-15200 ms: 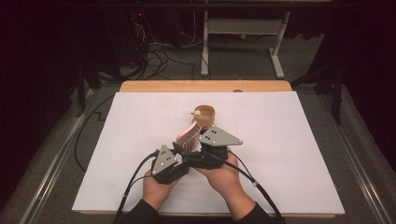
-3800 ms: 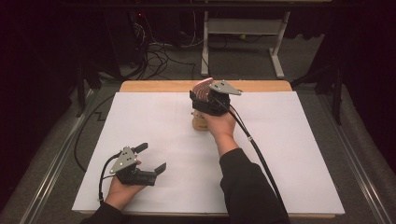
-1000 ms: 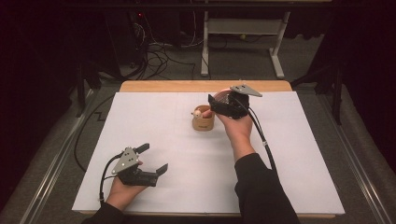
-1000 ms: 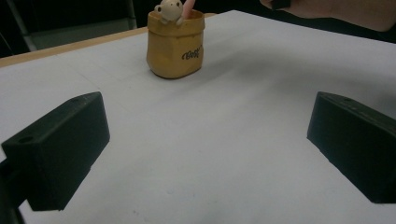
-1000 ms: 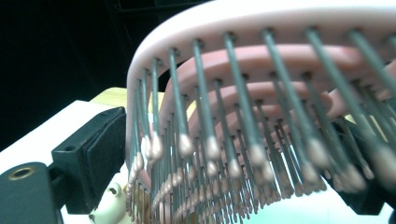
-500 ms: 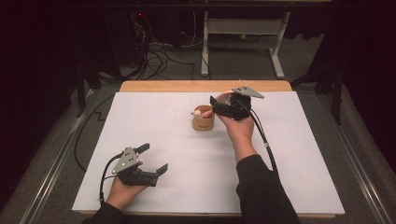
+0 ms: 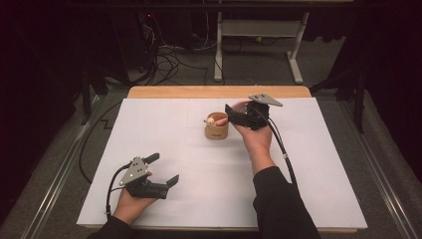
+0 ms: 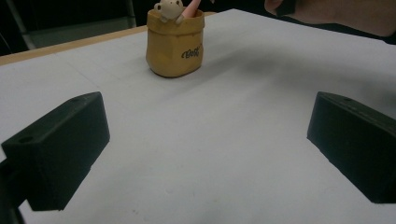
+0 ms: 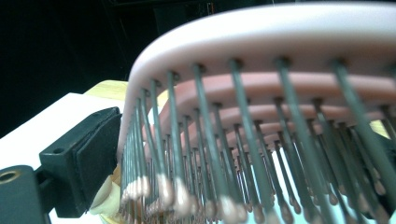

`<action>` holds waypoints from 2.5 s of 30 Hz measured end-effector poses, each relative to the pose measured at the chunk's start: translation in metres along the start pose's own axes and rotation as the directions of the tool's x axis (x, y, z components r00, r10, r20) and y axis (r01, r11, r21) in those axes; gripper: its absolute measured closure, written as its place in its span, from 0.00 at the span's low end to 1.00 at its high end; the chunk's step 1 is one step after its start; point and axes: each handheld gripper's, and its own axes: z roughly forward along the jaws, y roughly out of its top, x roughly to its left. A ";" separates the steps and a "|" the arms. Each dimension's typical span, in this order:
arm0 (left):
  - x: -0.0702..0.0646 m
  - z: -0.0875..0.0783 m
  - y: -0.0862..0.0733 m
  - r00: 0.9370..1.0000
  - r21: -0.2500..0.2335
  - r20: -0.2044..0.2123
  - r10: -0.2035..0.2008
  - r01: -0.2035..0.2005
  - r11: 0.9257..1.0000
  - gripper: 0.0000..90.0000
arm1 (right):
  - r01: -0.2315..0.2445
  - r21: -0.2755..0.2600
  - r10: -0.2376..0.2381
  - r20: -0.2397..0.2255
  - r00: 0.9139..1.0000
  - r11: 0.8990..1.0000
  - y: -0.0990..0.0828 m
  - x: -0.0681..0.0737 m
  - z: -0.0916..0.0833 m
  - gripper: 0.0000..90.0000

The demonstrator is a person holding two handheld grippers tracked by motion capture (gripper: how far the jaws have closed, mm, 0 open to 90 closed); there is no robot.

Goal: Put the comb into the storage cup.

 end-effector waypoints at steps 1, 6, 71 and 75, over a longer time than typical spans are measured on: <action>0.000 0.000 0.000 1.000 0.000 0.000 0.000 0.000 1.000 0.00 | 0.000 0.000 0.000 0.000 1.000 1.000 0.000 0.000 0.000 0.06; 0.000 0.000 0.000 1.000 0.000 0.000 0.000 0.000 1.000 0.00 | 0.004 0.006 -0.004 -0.003 1.000 1.000 -0.001 -0.001 0.000 0.06; -0.002 0.002 0.001 1.000 -0.003 0.011 -0.015 0.015 1.000 0.00 | 0.103 0.098 -0.102 -0.015 0.995 0.990 -0.058 -0.006 -0.042 0.00; 0.000 0.002 0.001 1.000 -0.004 0.004 -0.020 0.020 1.000 0.00 | 0.106 0.099 -0.105 -0.021 0.994 0.989 -0.069 -0.005 -0.051 0.00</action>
